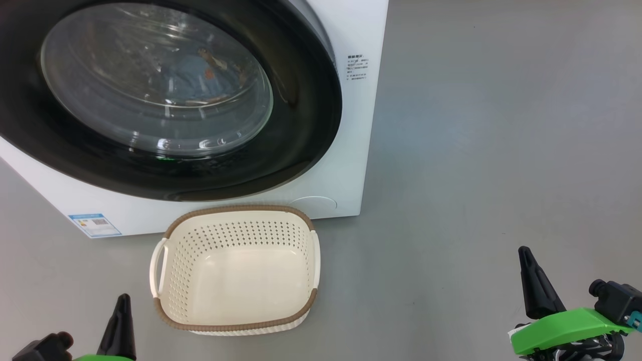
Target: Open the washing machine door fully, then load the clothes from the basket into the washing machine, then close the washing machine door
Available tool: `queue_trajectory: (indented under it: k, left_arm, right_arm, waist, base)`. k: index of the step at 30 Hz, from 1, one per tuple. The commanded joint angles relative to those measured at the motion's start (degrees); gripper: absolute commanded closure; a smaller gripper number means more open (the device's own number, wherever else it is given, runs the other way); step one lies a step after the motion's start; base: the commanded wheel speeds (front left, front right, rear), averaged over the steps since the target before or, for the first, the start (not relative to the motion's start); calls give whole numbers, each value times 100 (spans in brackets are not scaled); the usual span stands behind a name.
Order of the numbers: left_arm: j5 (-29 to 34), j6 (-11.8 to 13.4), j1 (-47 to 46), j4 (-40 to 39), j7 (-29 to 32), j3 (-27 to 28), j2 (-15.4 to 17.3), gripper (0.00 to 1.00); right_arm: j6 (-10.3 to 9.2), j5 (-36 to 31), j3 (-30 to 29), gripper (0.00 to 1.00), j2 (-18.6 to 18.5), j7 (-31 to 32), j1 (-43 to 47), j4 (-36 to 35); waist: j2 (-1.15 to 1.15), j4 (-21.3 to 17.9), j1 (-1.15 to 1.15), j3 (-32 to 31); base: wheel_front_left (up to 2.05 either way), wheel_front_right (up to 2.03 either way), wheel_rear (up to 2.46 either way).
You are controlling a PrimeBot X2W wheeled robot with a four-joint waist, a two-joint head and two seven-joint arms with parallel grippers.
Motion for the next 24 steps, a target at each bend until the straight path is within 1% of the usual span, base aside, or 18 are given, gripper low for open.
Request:
queue_trajectory:
  k: [1,24]
  left_arm:
    - [-194,-3,-125,-107,59,108,60,100]
    - [-1508,-5,-219,-134,438,200,-12,100]
  right_arm:
    - [1,196,8,100,-29,40,-40,-127]
    - [1,1604,-14,100,-4,414,-70,-133]
  waist:
    - [0,4,-1,-12]
    - [0,35,-1,-151]
  base:
    - [0,0,0]
    - [0,0,0]
